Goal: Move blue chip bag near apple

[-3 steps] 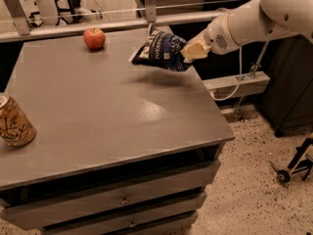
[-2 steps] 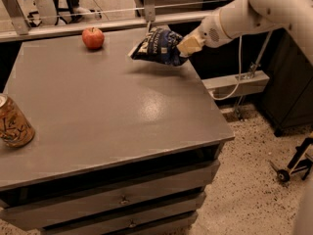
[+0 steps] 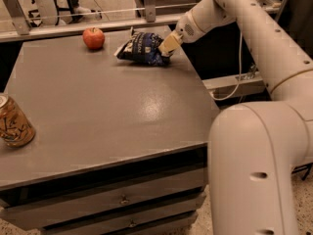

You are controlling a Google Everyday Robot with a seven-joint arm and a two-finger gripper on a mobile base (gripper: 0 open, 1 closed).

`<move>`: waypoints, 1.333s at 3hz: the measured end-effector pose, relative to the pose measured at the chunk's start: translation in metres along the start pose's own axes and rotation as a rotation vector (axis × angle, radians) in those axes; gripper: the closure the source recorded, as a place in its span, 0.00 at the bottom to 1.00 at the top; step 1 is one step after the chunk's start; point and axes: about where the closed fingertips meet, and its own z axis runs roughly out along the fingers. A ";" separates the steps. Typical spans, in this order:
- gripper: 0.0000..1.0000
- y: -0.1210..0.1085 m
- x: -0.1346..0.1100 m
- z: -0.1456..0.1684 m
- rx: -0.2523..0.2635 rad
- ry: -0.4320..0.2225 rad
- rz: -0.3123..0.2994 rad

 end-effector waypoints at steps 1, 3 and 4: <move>1.00 -0.002 -0.035 -0.006 0.011 -0.035 -0.039; 1.00 0.007 -0.080 -0.013 0.030 -0.057 -0.097; 1.00 0.011 -0.080 -0.003 0.010 -0.046 -0.093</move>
Offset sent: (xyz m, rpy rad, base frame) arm 0.0391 0.0331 0.1135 0.0050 -0.1704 0.0438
